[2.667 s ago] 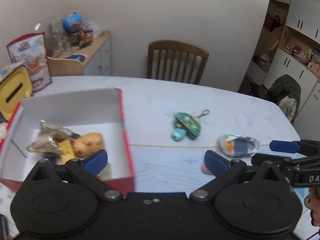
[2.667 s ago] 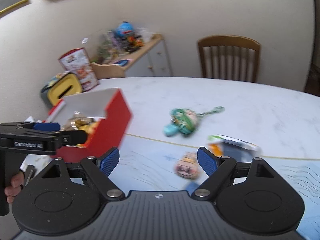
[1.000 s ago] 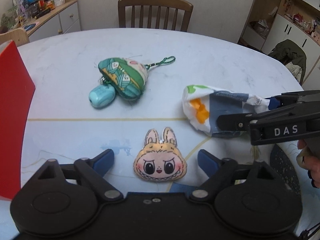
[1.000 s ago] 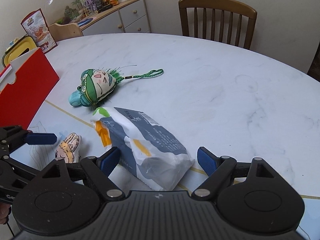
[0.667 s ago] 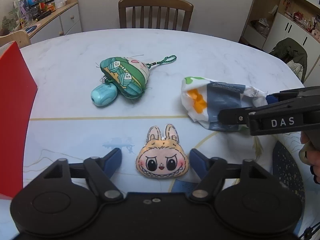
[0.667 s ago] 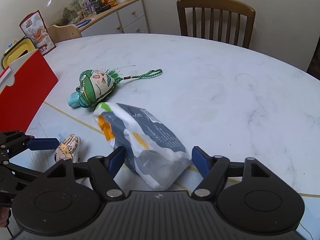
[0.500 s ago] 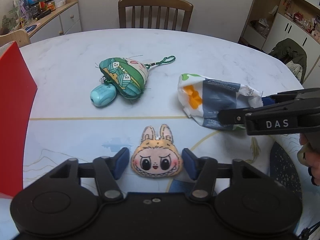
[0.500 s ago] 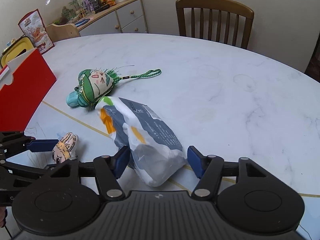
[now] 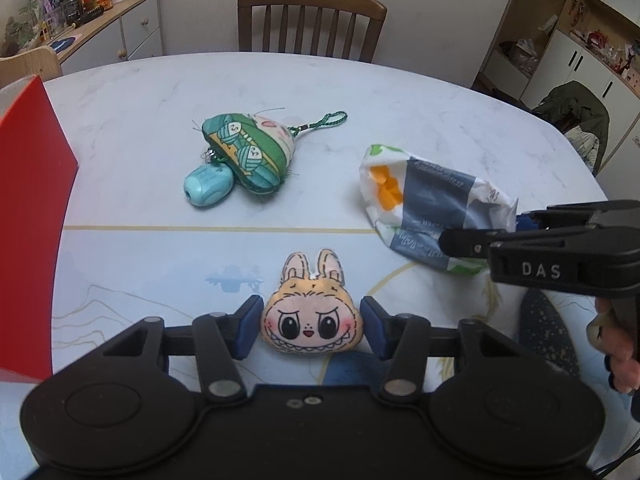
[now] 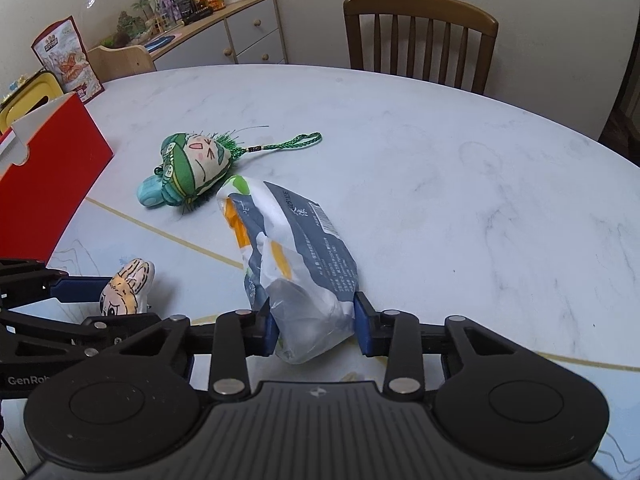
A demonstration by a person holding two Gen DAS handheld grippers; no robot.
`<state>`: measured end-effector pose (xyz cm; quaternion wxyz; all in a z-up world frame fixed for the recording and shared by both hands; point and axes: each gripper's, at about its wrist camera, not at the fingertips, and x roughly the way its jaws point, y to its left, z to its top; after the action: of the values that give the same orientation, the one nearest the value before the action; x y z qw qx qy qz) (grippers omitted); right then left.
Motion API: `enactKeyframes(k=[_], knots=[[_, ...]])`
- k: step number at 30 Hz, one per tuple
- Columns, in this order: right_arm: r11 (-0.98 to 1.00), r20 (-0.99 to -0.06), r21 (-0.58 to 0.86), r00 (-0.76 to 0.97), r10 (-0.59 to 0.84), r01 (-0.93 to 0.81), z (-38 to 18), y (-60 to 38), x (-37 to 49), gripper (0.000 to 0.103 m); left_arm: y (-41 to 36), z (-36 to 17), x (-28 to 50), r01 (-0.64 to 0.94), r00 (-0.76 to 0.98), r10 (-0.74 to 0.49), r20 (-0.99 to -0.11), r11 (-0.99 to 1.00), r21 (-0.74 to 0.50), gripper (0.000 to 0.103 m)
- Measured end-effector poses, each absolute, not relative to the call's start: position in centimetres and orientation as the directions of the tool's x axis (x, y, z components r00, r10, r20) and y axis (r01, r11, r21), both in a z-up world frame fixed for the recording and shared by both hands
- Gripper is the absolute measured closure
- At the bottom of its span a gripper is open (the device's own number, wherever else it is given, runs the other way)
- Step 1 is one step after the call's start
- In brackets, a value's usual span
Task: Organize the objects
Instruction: 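Grasp the bunny doll with the left tool while the right tool grasps the paper bag, then carry the bunny doll and paper bag over the red box with both tools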
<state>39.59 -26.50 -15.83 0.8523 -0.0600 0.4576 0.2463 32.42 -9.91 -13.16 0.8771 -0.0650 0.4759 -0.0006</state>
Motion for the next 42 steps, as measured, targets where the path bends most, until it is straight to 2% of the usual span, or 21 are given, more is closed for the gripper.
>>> enactKeyframes(k=[29, 42], knots=[[0.862, -0.741, 0.212, 0.499, 0.449, -0.461, -5.6, -24.4, 30.1, 0.068, -6.3, -5.2, 26.6, -0.080, 0.596, -0.120, -0.794, 0.975, -0.208, 0.052], [0.858, -0.721, 0.218, 0.516, 0.463, -0.465, -2.0, -20.8, 26.6, 0.068, -1.6, -2.0, 23.1, -0.117, 0.627, -0.121, -0.770, 0.962, -0.246, 0.051]])
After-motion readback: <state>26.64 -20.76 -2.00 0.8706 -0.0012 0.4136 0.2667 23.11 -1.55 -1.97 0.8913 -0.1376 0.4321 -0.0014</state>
